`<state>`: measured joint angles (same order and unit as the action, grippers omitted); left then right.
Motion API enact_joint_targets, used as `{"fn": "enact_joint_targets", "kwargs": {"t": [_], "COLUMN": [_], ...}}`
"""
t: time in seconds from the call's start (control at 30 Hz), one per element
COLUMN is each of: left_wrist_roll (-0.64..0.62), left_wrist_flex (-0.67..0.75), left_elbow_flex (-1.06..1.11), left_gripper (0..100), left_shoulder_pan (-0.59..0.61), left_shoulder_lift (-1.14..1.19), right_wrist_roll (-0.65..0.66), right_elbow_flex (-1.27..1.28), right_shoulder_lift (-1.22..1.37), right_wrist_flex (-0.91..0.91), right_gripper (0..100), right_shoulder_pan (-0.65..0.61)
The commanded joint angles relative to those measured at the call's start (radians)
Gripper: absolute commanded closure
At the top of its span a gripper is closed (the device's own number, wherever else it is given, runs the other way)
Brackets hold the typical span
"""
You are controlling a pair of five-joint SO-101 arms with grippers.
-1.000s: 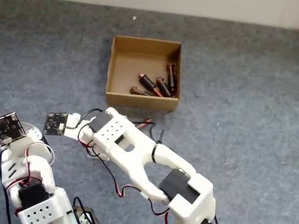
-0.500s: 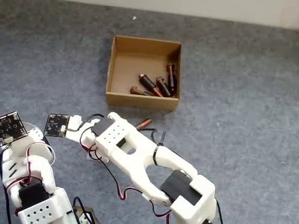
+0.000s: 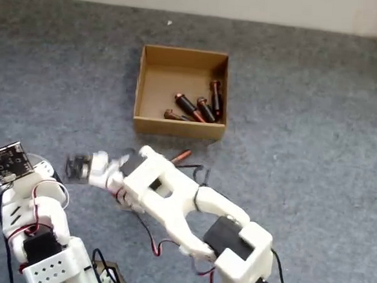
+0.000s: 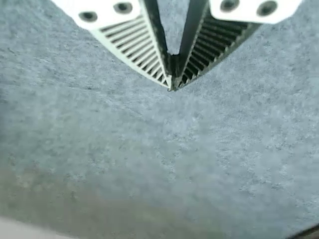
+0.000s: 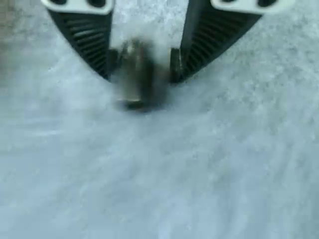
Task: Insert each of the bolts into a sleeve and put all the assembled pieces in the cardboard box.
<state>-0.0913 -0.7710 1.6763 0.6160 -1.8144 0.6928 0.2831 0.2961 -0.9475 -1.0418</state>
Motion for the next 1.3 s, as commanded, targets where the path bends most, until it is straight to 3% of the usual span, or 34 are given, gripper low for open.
{"fn": "enact_joint_targets", "kwargs": {"t": [0.0,0.27,0.63,1.07,1.27], "left_wrist_roll": [0.005,0.005,0.005,0.005,0.005], "left_wrist_flex": [0.023,0.023,0.023,0.057,0.057], "left_elbow_flex": [-0.005,-0.004,-0.005,0.004,0.004], "left_gripper": [99,99,99,99,99], "left_shoulder_pan": [-0.002,-0.002,-0.002,0.002,-0.005], "left_shoulder_lift": [-0.008,-0.008,-0.008,-0.008,-0.008], "right_wrist_roll": [0.014,0.063,0.021,0.002,-0.121], "right_elbow_flex": [0.042,0.036,0.024,0.062,0.076], "right_shoulder_lift": [-0.002,-0.004,-0.019,-0.225,-0.343], "right_wrist_flex": [-0.007,-0.07,-0.13,-0.125,-0.134], "right_gripper": [86.9,98.8,99.2,99.2,99.2], "right_shoulder_pan": [-0.028,-0.028,0.036,0.044,0.047]}}
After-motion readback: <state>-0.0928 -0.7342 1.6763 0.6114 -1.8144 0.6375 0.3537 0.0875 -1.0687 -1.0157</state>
